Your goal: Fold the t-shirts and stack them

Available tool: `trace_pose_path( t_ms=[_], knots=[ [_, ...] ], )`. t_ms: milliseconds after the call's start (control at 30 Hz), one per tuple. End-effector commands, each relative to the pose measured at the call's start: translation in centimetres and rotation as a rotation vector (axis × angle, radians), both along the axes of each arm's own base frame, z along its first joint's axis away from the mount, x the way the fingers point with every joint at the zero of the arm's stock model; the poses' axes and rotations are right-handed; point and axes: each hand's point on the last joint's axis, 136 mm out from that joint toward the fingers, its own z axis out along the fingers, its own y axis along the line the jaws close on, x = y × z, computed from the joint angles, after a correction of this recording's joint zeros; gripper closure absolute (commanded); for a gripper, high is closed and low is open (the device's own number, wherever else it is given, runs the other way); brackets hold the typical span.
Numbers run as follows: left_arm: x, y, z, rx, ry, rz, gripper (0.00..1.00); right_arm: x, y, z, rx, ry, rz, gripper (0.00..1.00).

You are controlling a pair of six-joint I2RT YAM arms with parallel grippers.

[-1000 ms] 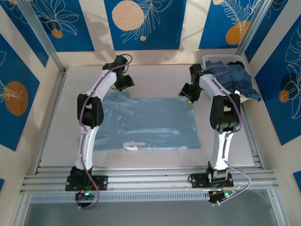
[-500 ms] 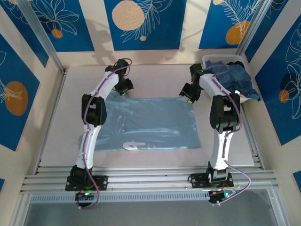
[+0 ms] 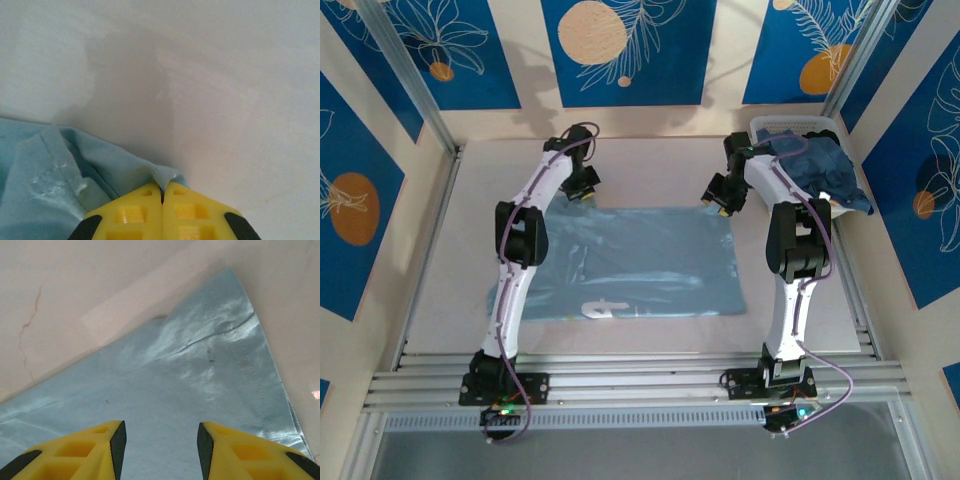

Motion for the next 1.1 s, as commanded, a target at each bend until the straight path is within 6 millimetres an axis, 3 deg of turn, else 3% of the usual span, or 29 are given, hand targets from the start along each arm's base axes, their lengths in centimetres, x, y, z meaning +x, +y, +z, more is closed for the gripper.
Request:
trace_pose_path(
  t_ms=[0, 167, 300, 700, 933, 1067],
  knots=[
    [1.0, 1.6, 4.2, 0.040, -0.092, 0.007, 1.00, 0.8, -0.4, 0.5, -0.010, -0.009, -0.026, 0.56],
    [1.9, 2.6, 8.5, 0.041, -0.191, 0.035, 1.00, 1.8, -0.3, 0.5, -0.009, -0.016, -0.031, 0.57],
    [2.2, 4.0, 9.9, 0.045, -0.217, 0.057, 1.00, 2.2, -0.4, -0.2, -0.014, 0.001, -0.038, 0.57],
    [2.2, 9.6, 11.0, 0.068, -0.213, 0.146, 1.00, 1.9, -2.8, -2.4, -0.067, 0.071, -0.115, 0.56],
    [1.8, 13.2, 10.7, 0.079, -0.189, 0.192, 1.00, 2.3, -4.4, -3.4, -0.116, 0.102, -0.138, 0.54],
    [1.7, 14.0, 10.1, 0.069, -0.171, 0.184, 1.00, 2.7, -4.9, -3.9, -0.138, 0.115, -0.145, 0.54]
  ],
)
